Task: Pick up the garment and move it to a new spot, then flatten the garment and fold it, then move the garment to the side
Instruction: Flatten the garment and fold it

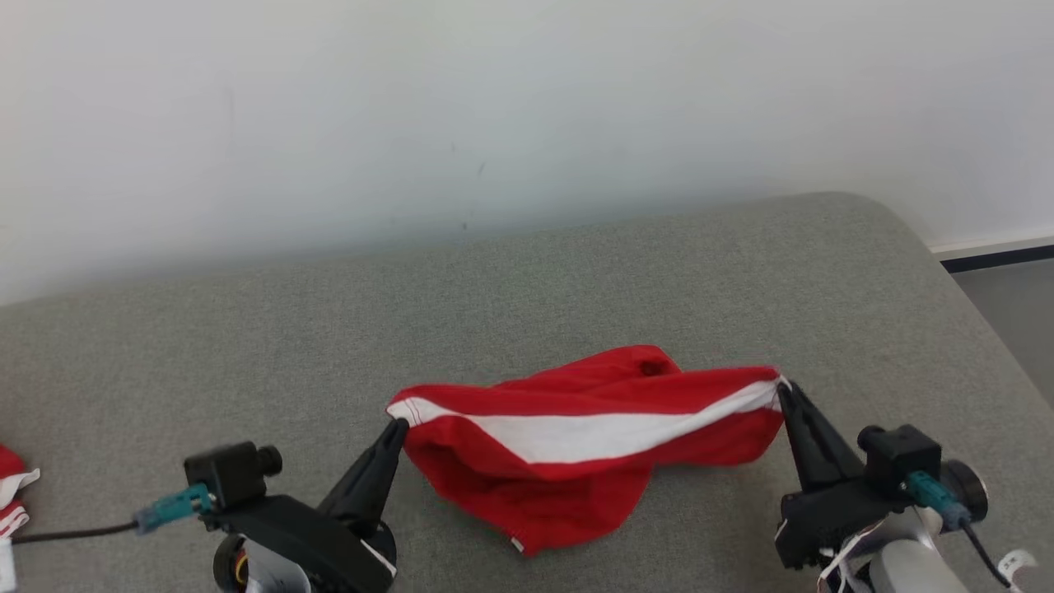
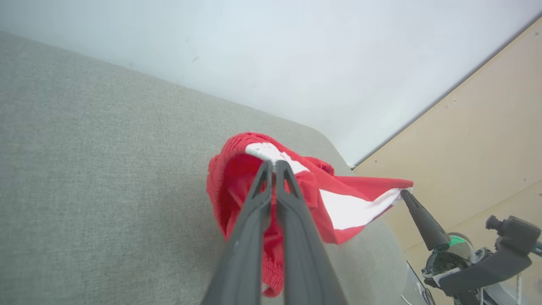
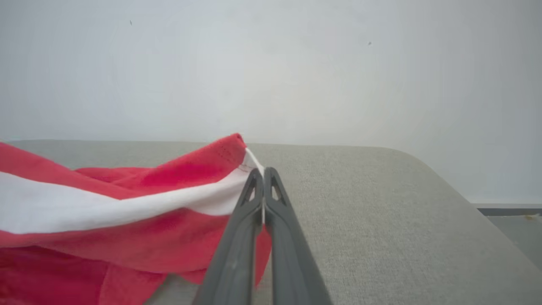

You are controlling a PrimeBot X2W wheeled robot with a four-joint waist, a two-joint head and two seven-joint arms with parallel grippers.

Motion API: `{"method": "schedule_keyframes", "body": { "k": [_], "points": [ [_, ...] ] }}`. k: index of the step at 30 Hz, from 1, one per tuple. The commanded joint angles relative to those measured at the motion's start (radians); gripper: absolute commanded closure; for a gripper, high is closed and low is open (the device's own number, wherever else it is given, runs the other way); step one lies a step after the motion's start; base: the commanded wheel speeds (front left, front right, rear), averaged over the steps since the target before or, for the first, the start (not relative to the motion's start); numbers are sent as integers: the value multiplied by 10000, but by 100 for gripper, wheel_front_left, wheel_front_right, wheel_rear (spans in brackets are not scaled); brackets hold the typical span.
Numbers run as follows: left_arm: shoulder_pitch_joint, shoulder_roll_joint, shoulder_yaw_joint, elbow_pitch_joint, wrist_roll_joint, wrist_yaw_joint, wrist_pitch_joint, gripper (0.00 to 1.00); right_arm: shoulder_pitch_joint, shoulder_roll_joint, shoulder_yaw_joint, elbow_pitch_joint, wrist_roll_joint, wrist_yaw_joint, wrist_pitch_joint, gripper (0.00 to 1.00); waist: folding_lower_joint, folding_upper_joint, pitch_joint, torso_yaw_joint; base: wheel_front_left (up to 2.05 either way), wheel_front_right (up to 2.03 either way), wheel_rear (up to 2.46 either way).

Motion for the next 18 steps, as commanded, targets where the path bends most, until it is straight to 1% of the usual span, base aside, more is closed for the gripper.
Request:
{"method": "schedule_keyframes", "body": {
  "k": [1,4,7,13,18],
  "points": [
    [-191,80,54,-165,-195,-85,43,100,-112,-90,-38,-175,105,-23,-12,100,0,-1,-20,12,0,0,0],
    [-569,187,340,-596,-1013,-60,163,100,-315,-226,-135,-854,178,-23,-10,100,0,-1,-76,30,0,0,0],
    [-961,298,617,-896,-1593,-62,355,100,-555,-414,-146,-1371,181,-23,-10,100,0,-1,-132,36,0,0,0],
    [-1590,608,903,-1366,-1900,-28,693,100,-997,-699,46,-1934,269,-23,-10,100,0,-1,-244,30,0,0,0],
    [-2159,833,1007,-1733,-1908,144,986,100,-1457,-1011,276,-2216,426,-23,-10,100,0,-1,-343,33,0,0,0]
  ]
}}
